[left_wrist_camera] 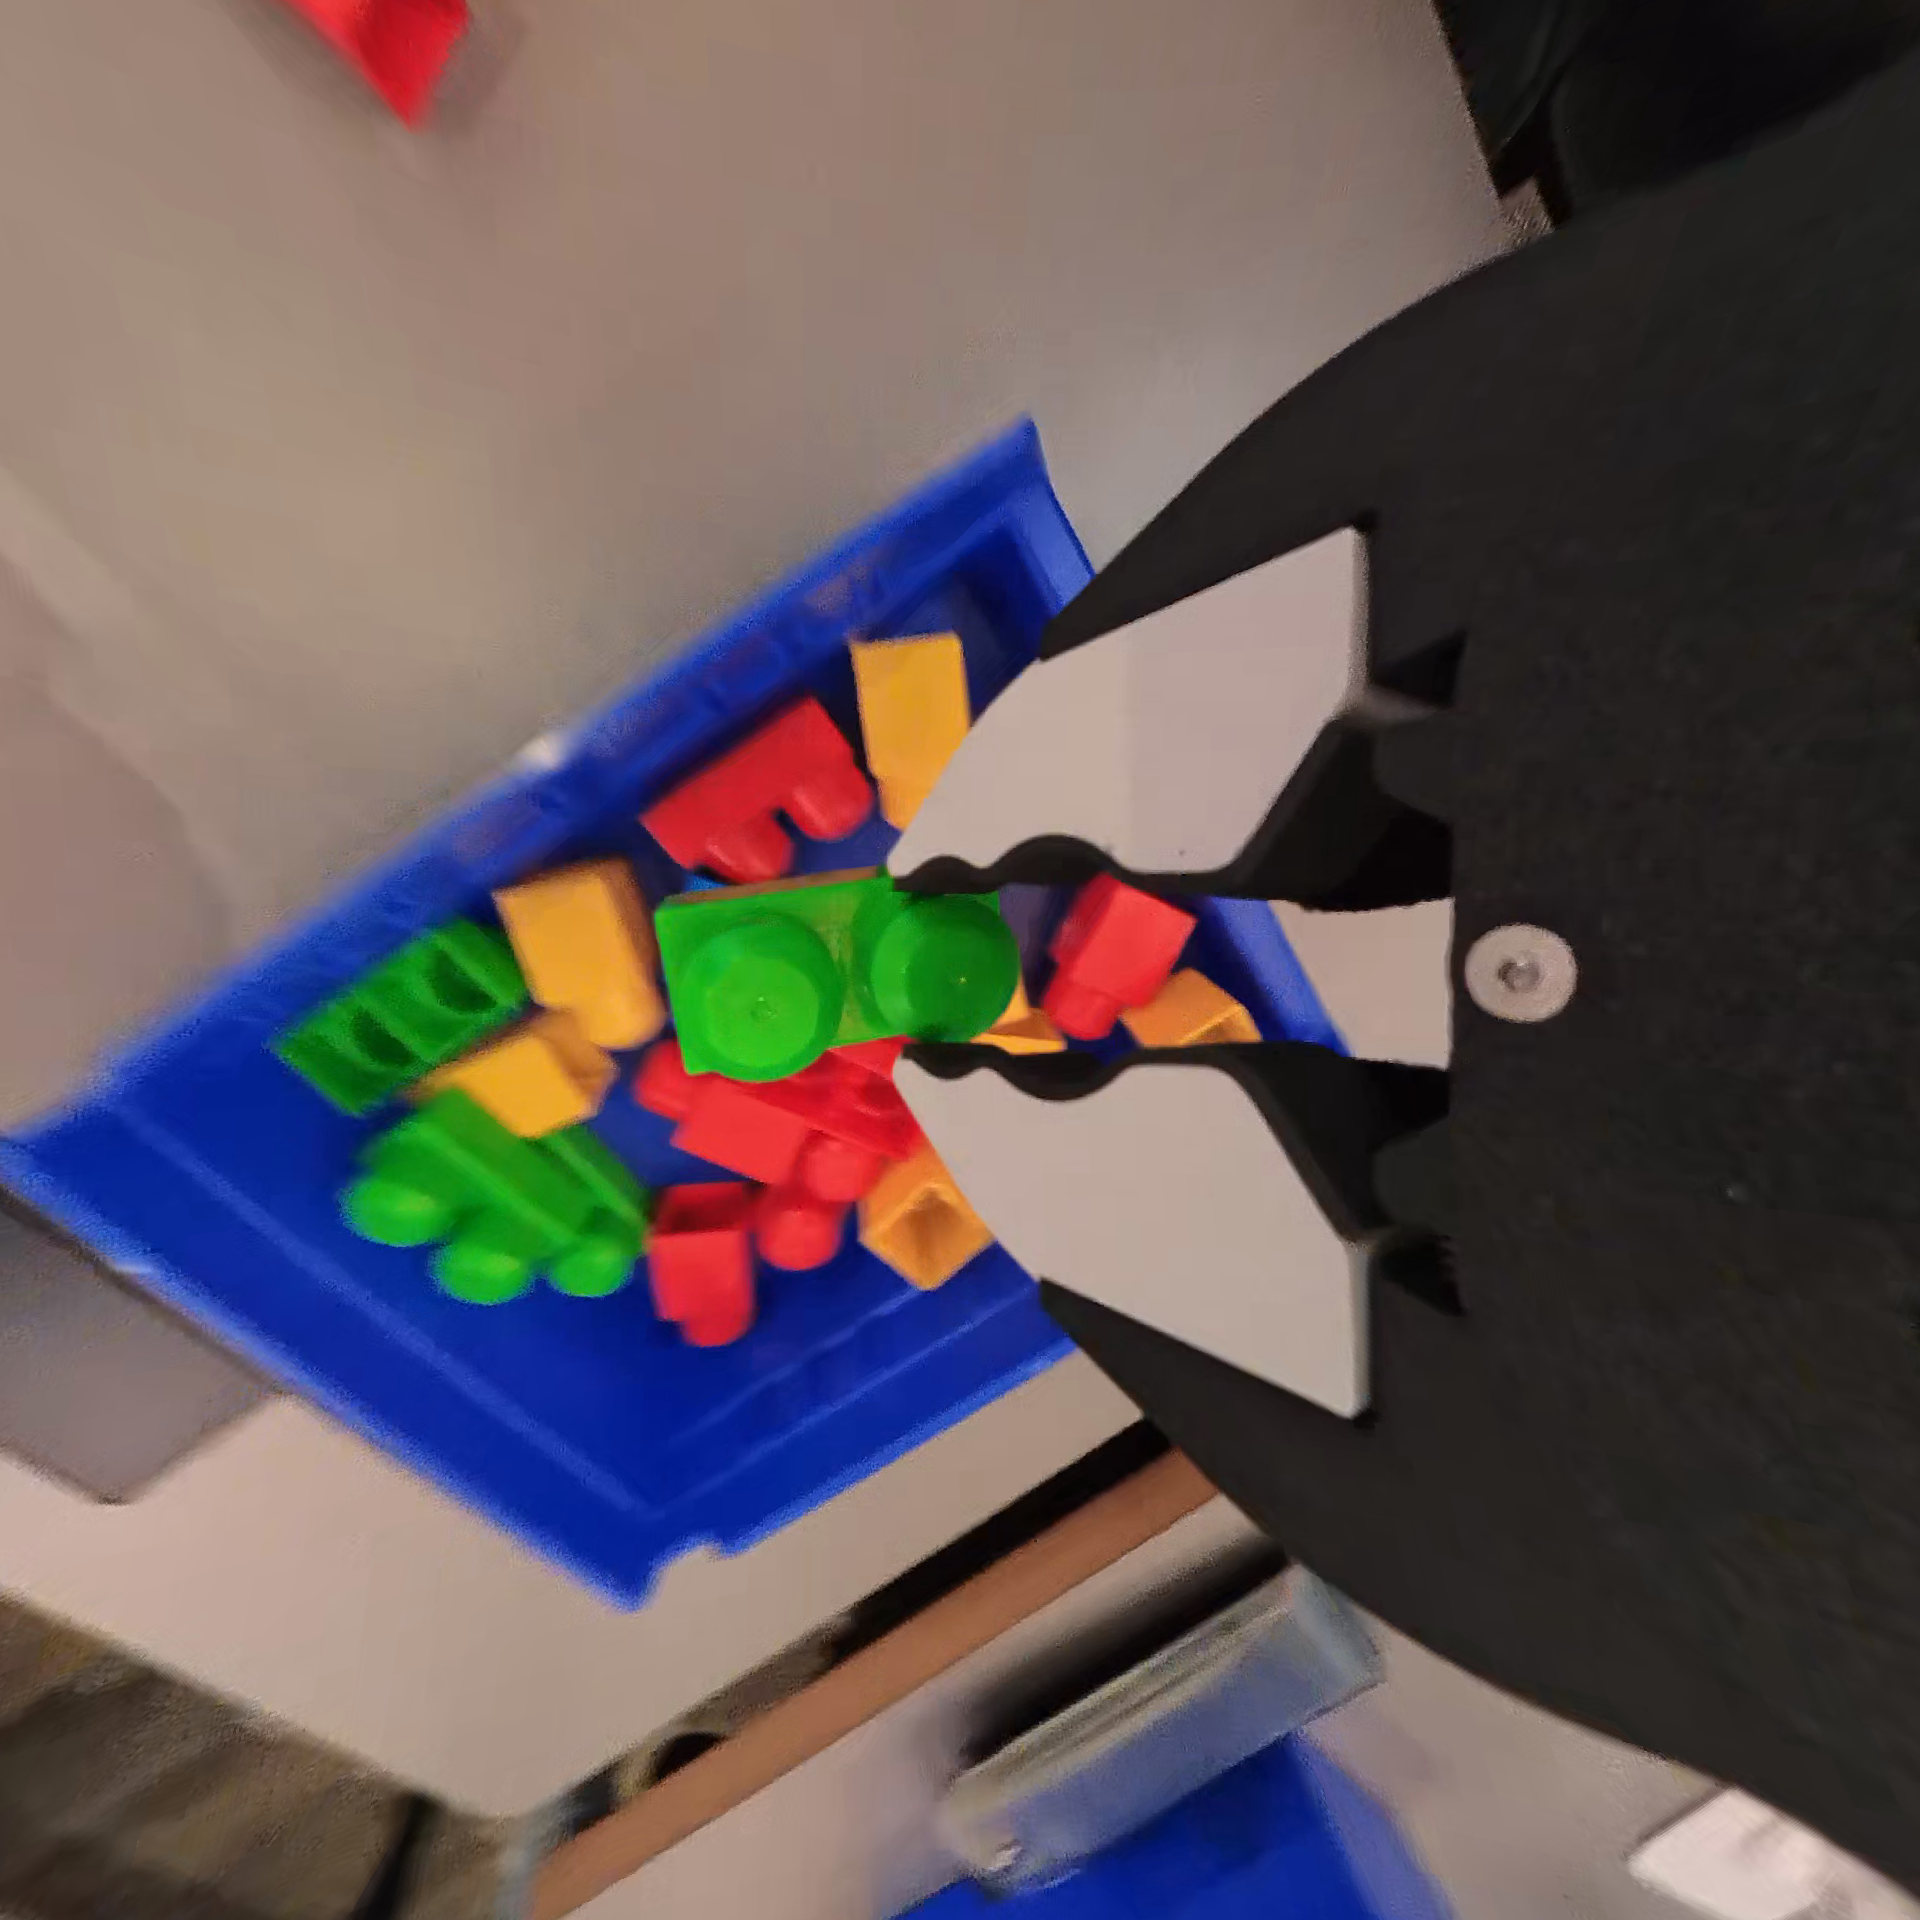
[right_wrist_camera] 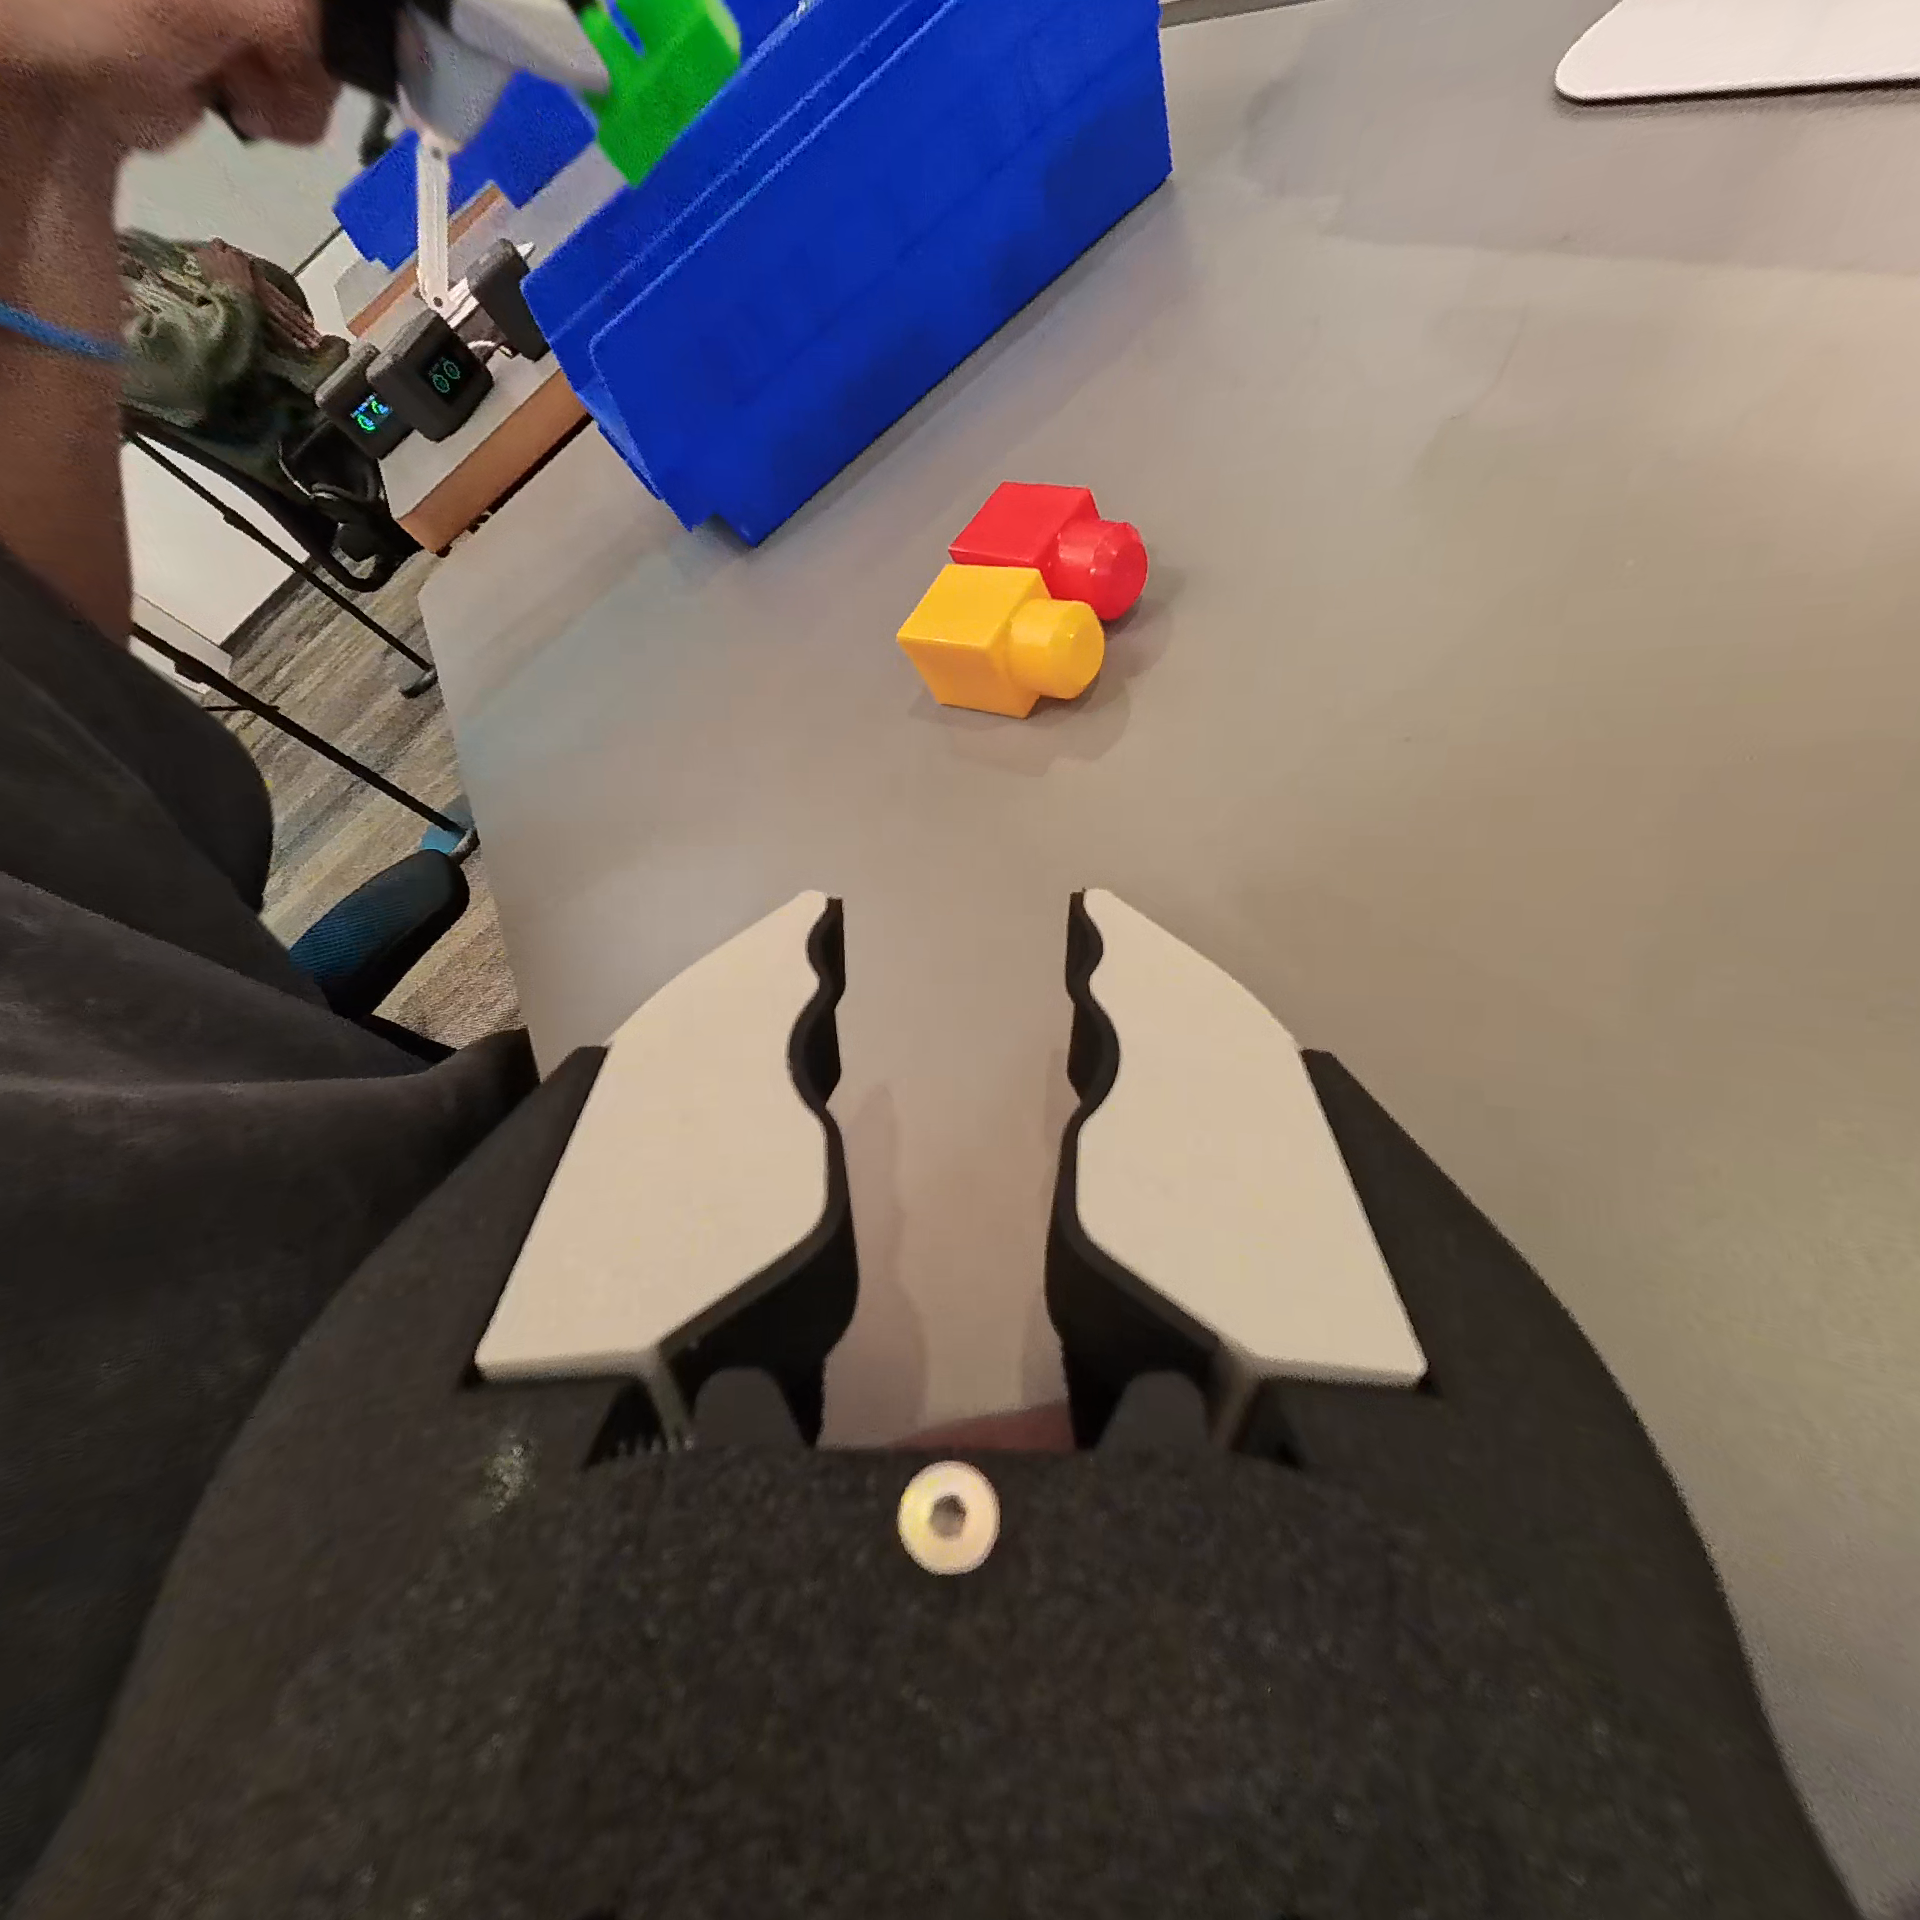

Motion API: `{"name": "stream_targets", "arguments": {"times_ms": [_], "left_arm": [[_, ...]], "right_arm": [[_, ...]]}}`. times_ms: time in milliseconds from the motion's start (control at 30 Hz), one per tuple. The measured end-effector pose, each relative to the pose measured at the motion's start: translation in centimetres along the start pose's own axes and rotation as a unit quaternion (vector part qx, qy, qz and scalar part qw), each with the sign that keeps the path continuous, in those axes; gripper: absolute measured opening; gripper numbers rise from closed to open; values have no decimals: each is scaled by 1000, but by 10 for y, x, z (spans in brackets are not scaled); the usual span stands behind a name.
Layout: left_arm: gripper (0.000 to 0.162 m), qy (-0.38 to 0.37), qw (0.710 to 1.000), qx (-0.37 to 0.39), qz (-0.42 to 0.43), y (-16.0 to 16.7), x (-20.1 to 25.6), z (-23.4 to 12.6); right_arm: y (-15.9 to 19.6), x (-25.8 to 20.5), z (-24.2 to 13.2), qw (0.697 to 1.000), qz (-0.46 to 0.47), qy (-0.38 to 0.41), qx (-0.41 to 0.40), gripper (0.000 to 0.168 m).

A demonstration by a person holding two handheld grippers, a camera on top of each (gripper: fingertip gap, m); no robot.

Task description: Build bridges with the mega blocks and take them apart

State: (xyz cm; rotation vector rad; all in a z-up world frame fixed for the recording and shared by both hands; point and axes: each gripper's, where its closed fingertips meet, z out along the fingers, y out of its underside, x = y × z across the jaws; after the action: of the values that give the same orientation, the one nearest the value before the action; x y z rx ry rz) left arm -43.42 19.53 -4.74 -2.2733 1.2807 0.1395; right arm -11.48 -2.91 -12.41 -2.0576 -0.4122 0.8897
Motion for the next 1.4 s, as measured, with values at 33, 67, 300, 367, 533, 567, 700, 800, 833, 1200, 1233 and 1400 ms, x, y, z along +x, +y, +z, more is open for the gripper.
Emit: {"name": "stream_targets", "arguments": {"times_ms": [33, 67, 300, 367, 533, 567, 700, 800, 833, 1200, 1233, 1400], "left_arm": [[27, 13, 1000, 20, 21, -17, 7, -7], [27, 29, 998, 38, 40, -35, 16, -12], [27, 163, 965, 82, 191, -153, 132, 34], [27, 202, 949, 76, 229, -172, 172, 60], [27, 237, 920, 47, 310, -187, 239, 104], [27, 240, 916, 43, 319, -187, 245, 108], [27, 246, 910, 34, 333, -184, 253, 118], [50, 249, 911, 32, 326, -178, 251, 118], [53, 255, 913, 34, 316, -175, 250, 114], [104, 157, 972, 64, 163, -89, 230, 64], [105, 166, 973, 63, 149, -86, 236, 65], [113, 178, 973, 52, 137, -82, 250, 83]], "right_arm": [[0, -1, 0, 1000, -1, 0, 1, 41], [0, -2, 0, 1000, -1, -1, 1, 41], [-3, -9, -3, 1000, -14, 0, 4, 41], [-4, -11, -3, 1000, -15, -1, 7, 40], [2, -11, -3, 1000, -17, 3, -1, 40], [3, -11, -4, 1000, -16, 3, -1, 40], [3, -10, -7, 1000, -15, 3, 1, 40], [3, -9, -10, 1000, -13, 3, 3, 40], [3, -8, -10, 1000, -11, 2, 4, 40], [7, -3, -8, 1000, -4, -1, -4, 40], [8, -3, -7, 1000, -4, -3, -8, 41], [12, -7, -2, 1000, -14, -5, -21, 41]]}}
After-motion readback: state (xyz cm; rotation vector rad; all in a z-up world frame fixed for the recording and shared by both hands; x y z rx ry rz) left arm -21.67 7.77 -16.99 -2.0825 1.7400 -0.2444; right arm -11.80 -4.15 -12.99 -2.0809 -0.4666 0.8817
